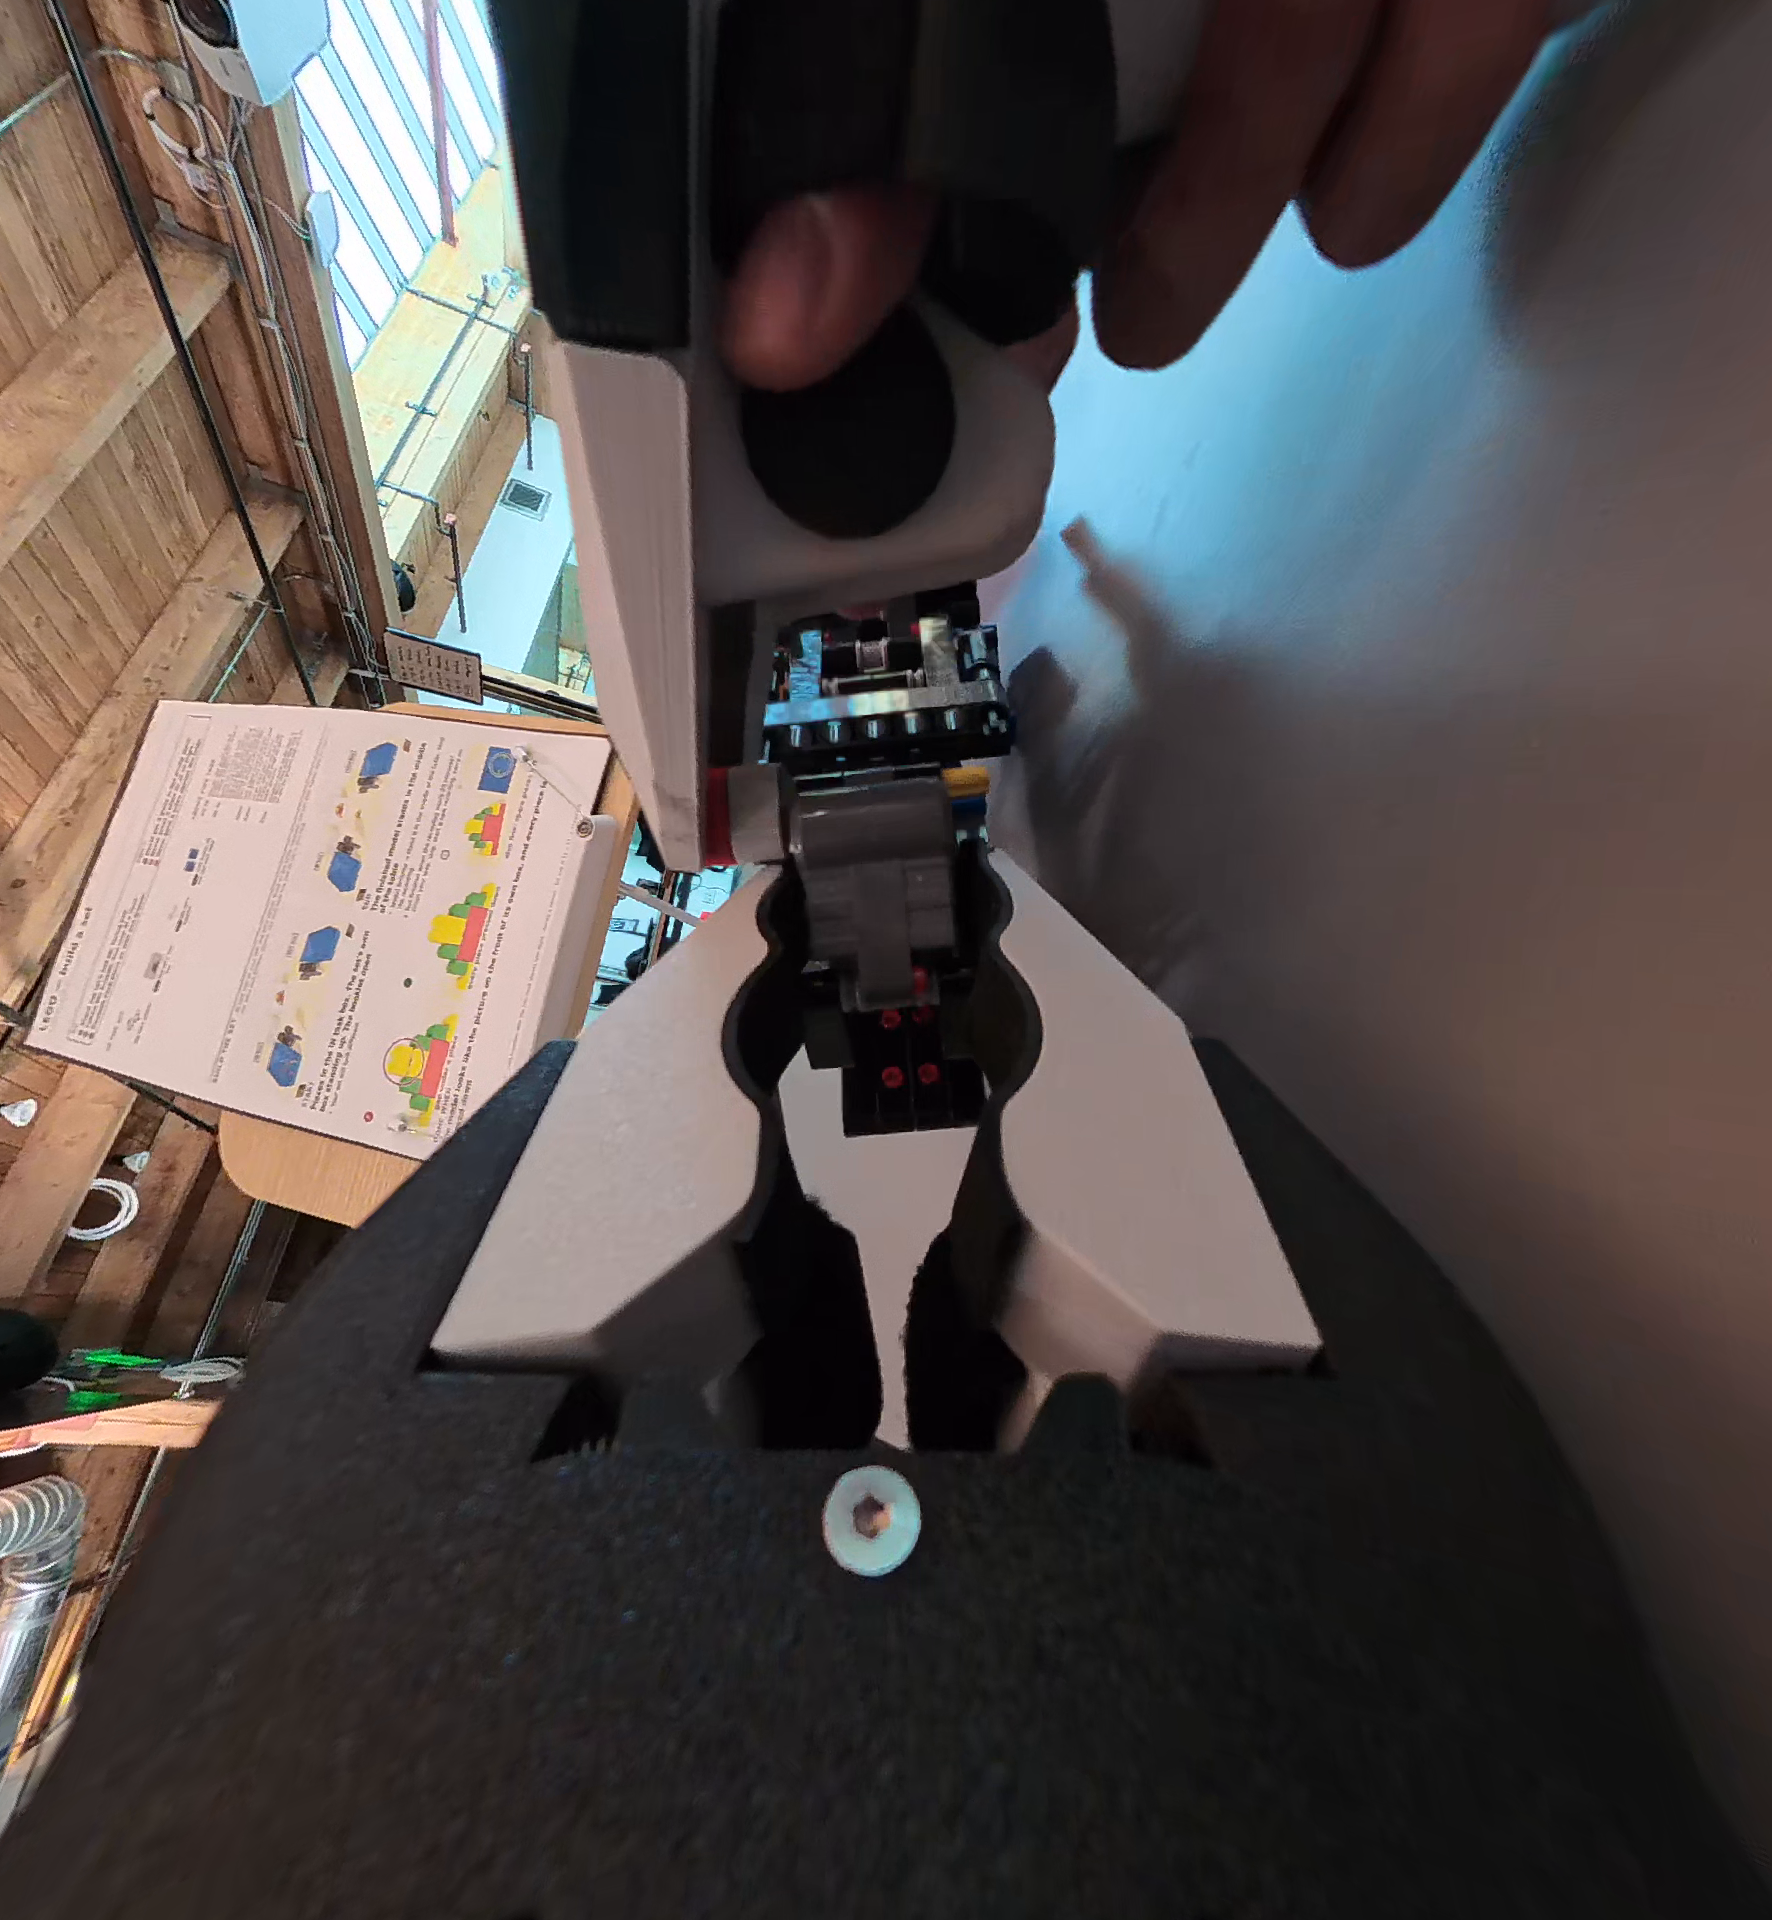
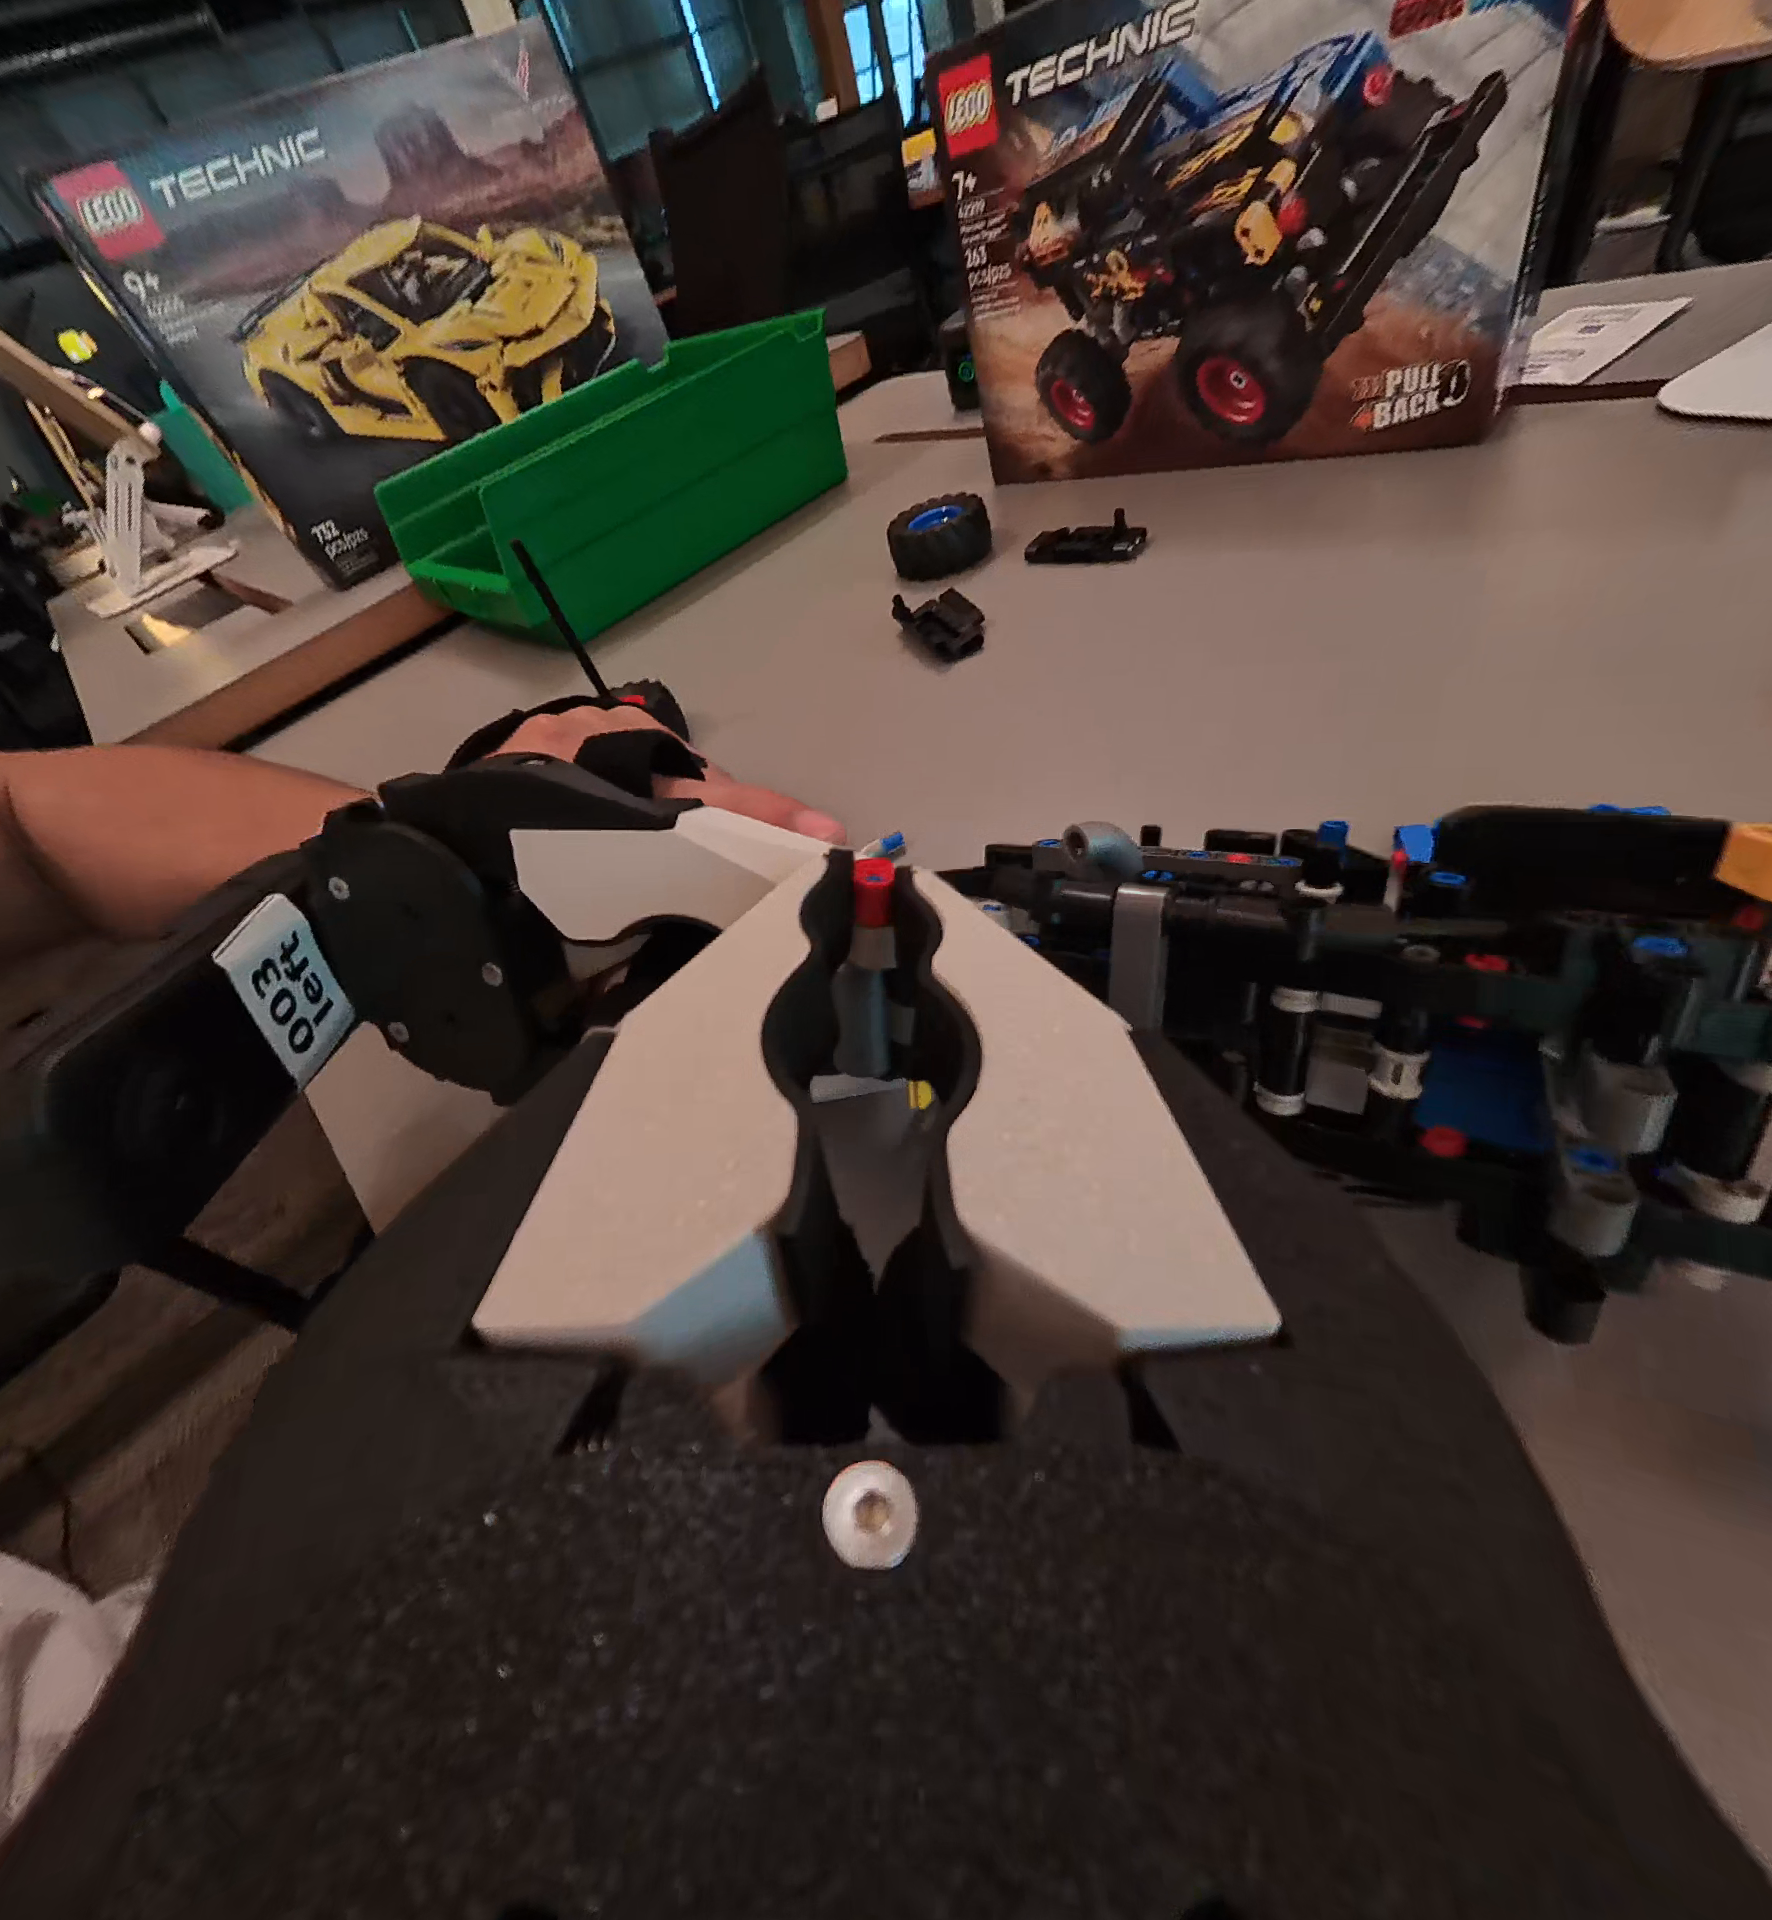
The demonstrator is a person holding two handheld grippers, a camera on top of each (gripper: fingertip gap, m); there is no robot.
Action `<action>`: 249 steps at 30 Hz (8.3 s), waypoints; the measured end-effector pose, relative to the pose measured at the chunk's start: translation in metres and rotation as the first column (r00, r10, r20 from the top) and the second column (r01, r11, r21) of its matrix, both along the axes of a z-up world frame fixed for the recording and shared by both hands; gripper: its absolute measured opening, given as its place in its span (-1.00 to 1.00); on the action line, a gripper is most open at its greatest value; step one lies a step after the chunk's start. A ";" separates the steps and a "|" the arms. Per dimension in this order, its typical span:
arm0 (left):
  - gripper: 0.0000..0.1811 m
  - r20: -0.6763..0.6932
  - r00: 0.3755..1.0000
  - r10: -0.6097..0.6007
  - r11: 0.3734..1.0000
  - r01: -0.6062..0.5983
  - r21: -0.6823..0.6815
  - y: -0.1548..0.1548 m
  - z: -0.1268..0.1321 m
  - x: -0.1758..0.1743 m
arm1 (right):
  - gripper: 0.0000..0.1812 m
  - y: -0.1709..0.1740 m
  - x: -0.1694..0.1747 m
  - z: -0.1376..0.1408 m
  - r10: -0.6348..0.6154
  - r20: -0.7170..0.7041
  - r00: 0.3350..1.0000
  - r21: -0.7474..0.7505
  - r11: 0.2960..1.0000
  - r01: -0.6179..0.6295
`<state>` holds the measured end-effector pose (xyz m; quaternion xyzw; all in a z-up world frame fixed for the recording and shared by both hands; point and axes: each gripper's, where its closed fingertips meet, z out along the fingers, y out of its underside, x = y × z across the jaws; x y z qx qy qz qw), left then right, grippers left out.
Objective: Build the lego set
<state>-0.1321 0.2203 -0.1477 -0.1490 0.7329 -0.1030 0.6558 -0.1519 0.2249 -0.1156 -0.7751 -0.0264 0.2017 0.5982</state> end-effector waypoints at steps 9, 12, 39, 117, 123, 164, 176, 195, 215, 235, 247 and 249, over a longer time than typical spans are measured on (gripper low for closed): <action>-0.70 0.004 1.000 -0.026 0.994 0.025 0.102 -0.002 -0.006 0.000 | -0.92 -0.009 -0.002 -0.010 0.163 0.367 0.916 -0.176 0.979 -0.103; -0.70 -0.001 1.000 -0.009 0.999 0.009 0.038 -0.001 -0.003 0.001 | -0.92 -0.003 0.001 -0.005 0.191 0.363 0.912 -0.222 0.968 -0.115; -0.40 -0.384 0.920 -0.076 0.881 -0.119 -0.458 0.014 -0.027 -0.017 | -0.92 0.021 0.021 -0.003 0.105 -0.293 0.950 -0.119 0.982 -0.145; -0.96 -0.007 0.985 0.170 0.951 -0.166 -0.260 0.025 0.026 -0.008 | -0.91 0.021 0.000 0.003 0.104 -0.384 0.917 -0.031 0.992 -0.125; -0.97 -0.001 0.985 0.173 0.955 -0.168 -0.245 0.026 0.031 -0.009 | -0.85 0.014 0.001 0.002 0.169 -0.300 0.939 -0.055 0.980 -0.194; -0.97 0.053 0.996 0.069 0.979 -0.057 -0.193 0.017 0.038 -0.017 | -0.93 0.006 -0.005 0.012 0.309 -0.394 0.866 0.039 0.947 -0.320; -0.97 0.053 0.996 0.069 0.973 -0.056 -0.224 0.020 0.040 -0.016 | -0.95 0.006 -0.001 0.009 0.281 -0.245 0.928 -0.001 0.957 -0.290; -0.97 -0.045 0.930 -0.364 0.791 0.283 -0.543 -0.036 0.027 -0.037 | -0.70 -0.034 -0.023 0.007 0.484 0.303 0.821 0.101 0.840 -0.533; -0.97 -0.079 0.927 -0.367 0.779 0.260 -0.571 -0.033 0.023 -0.037 | -0.82 -0.032 -0.025 -0.001 0.476 0.335 0.813 0.084 0.844 -0.529; -1.00 -0.113 0.921 -0.373 0.789 0.250 -0.561 -0.020 0.021 -0.039 | -0.84 -0.035 -0.009 -0.001 0.481 0.279 0.831 0.051 0.857 -0.513; -0.90 -0.027 0.990 -0.137 0.990 0.137 0.016 -0.014 0.009 -0.027 | -0.83 -0.026 -0.021 -0.023 0.494 0.284 0.822 -0.115 0.869 -0.482; -0.98 0.024 0.993 -0.118 0.992 0.117 0.042 -0.012 0.017 -0.027 | -0.83 -0.025 -0.021 -0.020 0.486 0.269 0.831 -0.105 0.873 -0.476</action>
